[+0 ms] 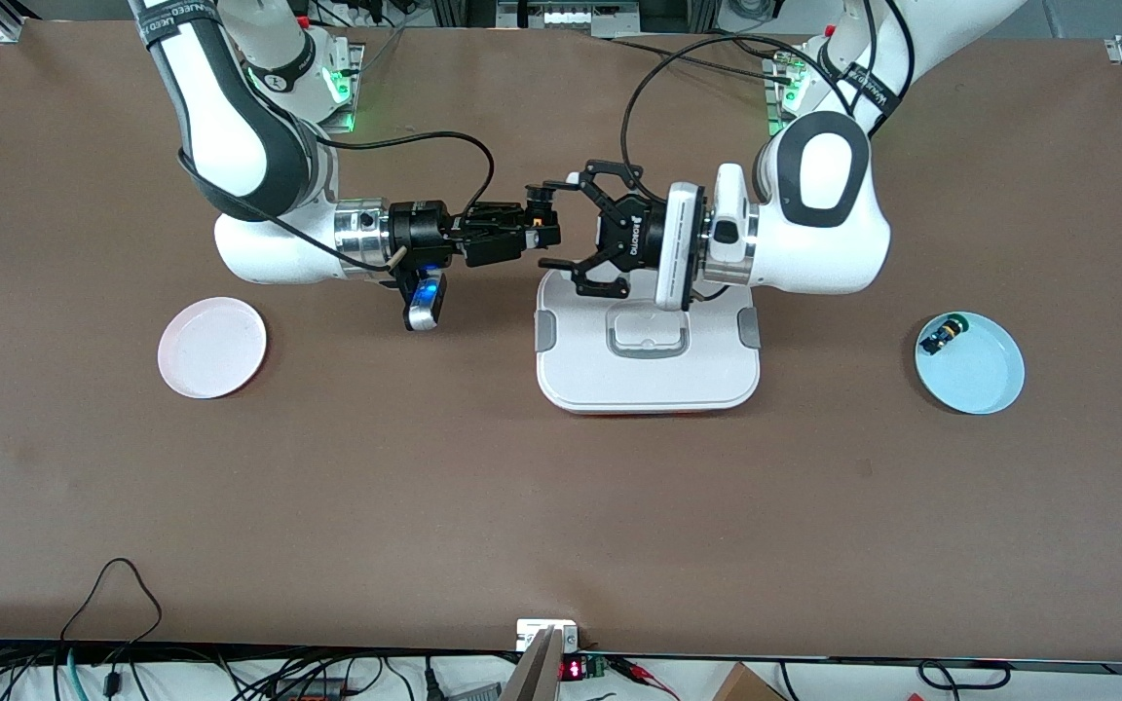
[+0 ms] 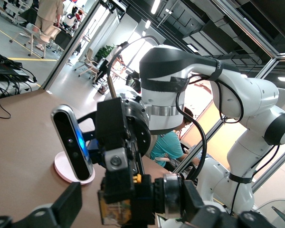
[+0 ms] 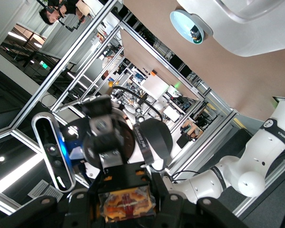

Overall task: Transfer orange switch to right arm and place
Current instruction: 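Open the left gripper and pull it away from the right gripper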

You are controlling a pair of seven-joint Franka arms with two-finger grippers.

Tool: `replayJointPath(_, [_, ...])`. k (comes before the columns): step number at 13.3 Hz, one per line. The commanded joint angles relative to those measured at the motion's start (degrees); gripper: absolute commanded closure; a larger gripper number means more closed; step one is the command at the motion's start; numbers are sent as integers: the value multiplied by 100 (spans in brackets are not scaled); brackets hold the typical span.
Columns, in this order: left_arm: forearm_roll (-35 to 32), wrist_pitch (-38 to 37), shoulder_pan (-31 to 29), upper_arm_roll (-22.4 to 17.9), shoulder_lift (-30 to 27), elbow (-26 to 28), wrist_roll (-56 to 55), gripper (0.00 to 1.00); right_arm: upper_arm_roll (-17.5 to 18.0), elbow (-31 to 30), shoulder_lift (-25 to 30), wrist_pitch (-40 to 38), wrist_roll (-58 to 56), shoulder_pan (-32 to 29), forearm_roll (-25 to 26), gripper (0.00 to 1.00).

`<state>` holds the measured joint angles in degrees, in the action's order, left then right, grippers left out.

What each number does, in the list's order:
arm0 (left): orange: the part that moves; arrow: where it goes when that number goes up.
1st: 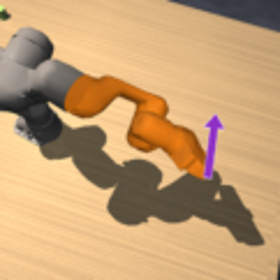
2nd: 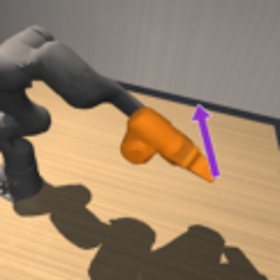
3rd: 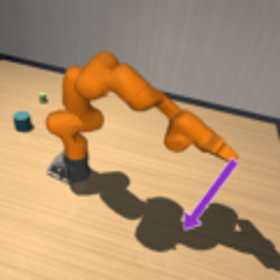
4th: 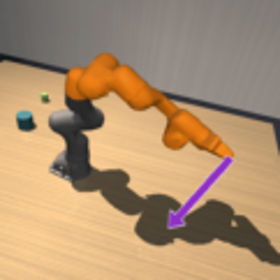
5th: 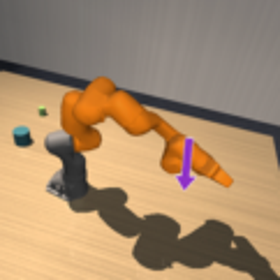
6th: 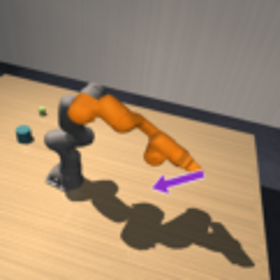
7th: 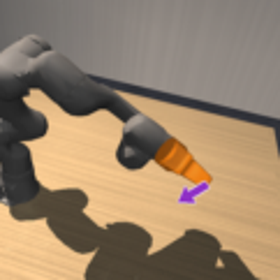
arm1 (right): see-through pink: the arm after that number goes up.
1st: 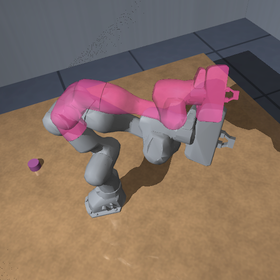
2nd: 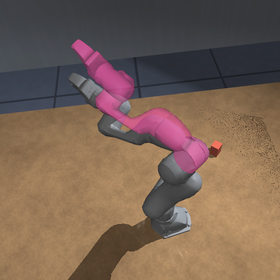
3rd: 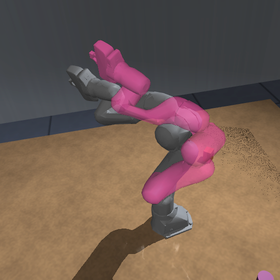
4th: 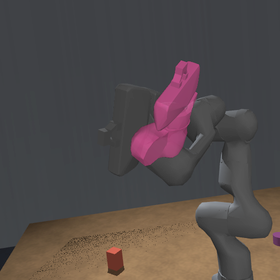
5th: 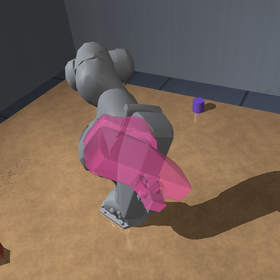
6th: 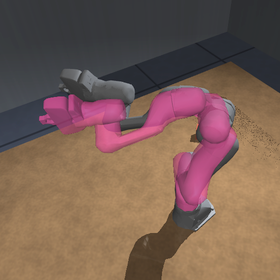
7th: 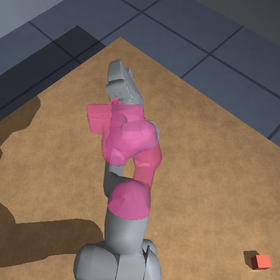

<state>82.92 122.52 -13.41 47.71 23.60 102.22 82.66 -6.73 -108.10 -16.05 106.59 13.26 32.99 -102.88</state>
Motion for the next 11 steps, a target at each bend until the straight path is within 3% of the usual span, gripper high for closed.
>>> replayJointPath(1, [189, 9, -223, -25, -180, 96, 110, 0, 67, -185, 243, -217, -8, -30, 119, 75])
replayJointPath(4, [119, -315, -451, -34, -286, 96, 101, 0, 67, -194, 278, -226, -8, -38, 119, 76])
replayJointPath(6, [-318, -702, -688, -43, -365, 87, 84, 0, 67, -202, 331, -374, -8, -143, 171, 76])
replayJointPath(11, [-1794, -2010, -1269, -43, -374, -228, -1073, 0, 58, -185, 331, -1331, -26, -819, 1136, 76])
